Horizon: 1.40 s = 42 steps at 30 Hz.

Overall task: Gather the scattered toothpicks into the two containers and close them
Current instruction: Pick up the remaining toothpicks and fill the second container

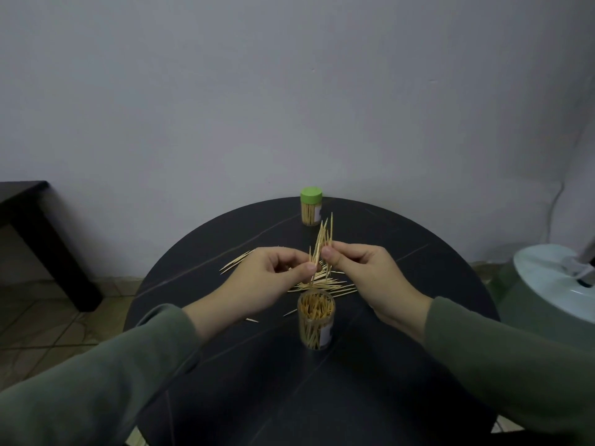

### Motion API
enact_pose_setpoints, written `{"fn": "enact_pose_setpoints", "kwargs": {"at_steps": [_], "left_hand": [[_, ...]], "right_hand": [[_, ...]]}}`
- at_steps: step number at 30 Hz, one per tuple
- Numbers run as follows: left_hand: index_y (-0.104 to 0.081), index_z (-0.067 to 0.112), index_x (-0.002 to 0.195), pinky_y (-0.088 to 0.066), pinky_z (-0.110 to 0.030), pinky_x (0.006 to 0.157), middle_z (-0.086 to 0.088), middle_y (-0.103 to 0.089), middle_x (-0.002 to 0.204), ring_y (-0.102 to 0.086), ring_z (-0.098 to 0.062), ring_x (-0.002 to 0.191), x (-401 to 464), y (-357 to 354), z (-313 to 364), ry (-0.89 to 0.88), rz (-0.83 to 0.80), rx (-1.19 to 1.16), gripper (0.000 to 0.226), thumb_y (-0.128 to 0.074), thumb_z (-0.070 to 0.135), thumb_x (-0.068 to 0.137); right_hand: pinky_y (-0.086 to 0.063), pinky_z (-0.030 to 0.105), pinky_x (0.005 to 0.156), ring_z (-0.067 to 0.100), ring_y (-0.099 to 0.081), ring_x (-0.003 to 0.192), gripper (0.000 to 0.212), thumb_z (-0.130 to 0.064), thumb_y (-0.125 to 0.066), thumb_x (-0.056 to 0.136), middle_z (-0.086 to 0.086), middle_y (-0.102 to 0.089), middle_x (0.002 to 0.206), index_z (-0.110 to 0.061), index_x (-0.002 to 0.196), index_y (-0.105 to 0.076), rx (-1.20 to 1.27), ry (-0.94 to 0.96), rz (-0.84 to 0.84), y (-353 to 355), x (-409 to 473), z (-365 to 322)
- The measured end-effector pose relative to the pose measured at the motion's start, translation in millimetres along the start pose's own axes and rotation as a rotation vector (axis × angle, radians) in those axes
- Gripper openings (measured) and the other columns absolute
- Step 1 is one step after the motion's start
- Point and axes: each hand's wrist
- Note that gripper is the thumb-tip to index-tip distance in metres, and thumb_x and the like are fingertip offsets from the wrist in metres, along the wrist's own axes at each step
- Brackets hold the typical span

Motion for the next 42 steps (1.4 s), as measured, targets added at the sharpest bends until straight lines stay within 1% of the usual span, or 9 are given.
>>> {"fn": "enact_pose_setpoints", "kwargs": {"at_steps": [7,12,18,22,29,33,36,39,42], "left_hand": [[-0.072,0.034,0.090,-0.045,-0.012,0.065,0.013,-0.069,0.080,-0.059,0.003,0.072,-4.6,-3.5,-1.6,-0.051,-0.026,0.097,0.009,-0.064,0.031,0.090],[-0.073,0.040,0.087,-0.045,-0.024,0.084,0.017,-0.061,0.092,-0.055,0.001,0.093,-5.8,-3.5,-12.4,-0.081,0.000,0.184,0.006,-0.067,0.038,0.086],[-0.072,0.048,0.076,-0.040,-0.027,0.091,0.016,-0.059,0.093,-0.050,-0.002,0.101,-9.0,-3.6,-18.8,-0.095,-0.036,0.222,0.009,-0.070,0.041,0.082],[-0.071,0.052,0.074,-0.042,-0.030,0.090,0.021,-0.060,0.091,-0.052,-0.004,0.101,-7.4,-0.4,-20.5,-0.112,-0.013,0.277,0.006,-0.071,0.047,0.078],[-0.076,0.034,0.089,-0.048,-0.032,0.089,0.016,-0.063,0.092,-0.057,-0.003,0.097,-4.9,5.4,-15.6,-0.137,-0.021,0.327,0.010,-0.075,0.037,0.079],[-0.067,0.046,0.093,-0.050,-0.019,0.081,0.013,-0.066,0.085,-0.061,0.000,0.089,-4.7,4.9,-10.1,-0.119,-0.053,0.322,0.021,-0.073,0.028,0.083],[-0.066,0.042,0.096,-0.046,-0.008,0.073,0.021,-0.066,0.083,-0.060,0.005,0.087,-5.6,3.9,-7.2,-0.090,-0.079,0.324,0.025,-0.067,0.019,0.087],[-0.070,0.035,0.097,-0.045,-0.010,0.072,0.025,-0.065,0.083,-0.060,0.005,0.087,-5.5,6.7,-3.6,-0.068,-0.130,0.296,0.023,-0.065,0.016,0.087],[-0.065,0.051,0.090,-0.050,-0.023,0.076,0.014,-0.070,0.095,-0.062,-0.005,0.094,-5.2,7.4,0.0,-0.070,-0.136,0.252,0.018,-0.068,0.033,0.087]], "right_hand": [[-0.050,0.021,0.089,0.005,-0.067,0.100,0.017,-0.017,-0.063,0.089,-0.005,-0.075,0.099,-0.023,0.101,-0.073,-0.064,0.015,-0.041,1.4,-5.7,3.0],[-0.051,0.015,0.084,0.004,-0.067,0.101,0.017,-0.014,-0.063,0.089,-0.005,-0.075,0.099,-0.018,0.103,-0.074,-0.051,-0.029,-0.046,-0.3,-11.7,10.1],[-0.047,0.005,0.074,-0.007,-0.066,0.090,0.014,-0.012,-0.068,0.087,-0.017,-0.075,0.087,-0.023,0.093,-0.074,-0.026,-0.083,-0.027,-2.7,-18.9,18.0],[-0.052,0.018,0.086,0.004,-0.068,0.099,0.018,-0.016,-0.070,0.083,-0.006,-0.076,0.098,-0.016,0.101,-0.075,-0.045,-0.067,-0.043,-3.5,-21.7,21.5],[-0.053,0.032,0.092,0.010,-0.066,0.098,0.020,-0.024,-0.074,0.079,0.000,-0.069,0.099,-0.017,0.097,-0.078,-0.196,-0.003,0.006,-5.5,-20.9,23.5],[-0.053,0.032,0.092,0.008,-0.065,0.097,0.020,-0.029,-0.075,0.076,0.000,-0.068,0.099,-0.023,0.095,-0.078,-0.226,-0.015,0.007,-6.9,-21.2,22.0],[-0.054,0.034,0.090,0.010,-0.066,0.095,0.027,-0.043,-0.072,0.066,0.000,-0.068,0.097,-0.031,0.089,-0.077,-0.231,-0.016,0.000,-7.9,-21.6,20.3],[-0.053,0.031,0.089,0.010,-0.065,0.095,0.028,-0.045,-0.071,0.065,0.000,-0.068,0.097,-0.033,0.090,-0.077,-0.237,-0.020,-0.012,-5.9,-21.1,20.0],[-0.053,0.026,0.086,0.008,-0.065,0.095,0.025,-0.038,-0.073,0.072,0.000,-0.068,0.098,-0.028,0.094,-0.077,-0.262,-0.031,-0.031,-2.8,-19.5,22.0]]}}
Point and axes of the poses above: each hand's wrist, its own x-axis towards the middle knuckle, its own y-axis out of the back of the hand, z = x × y
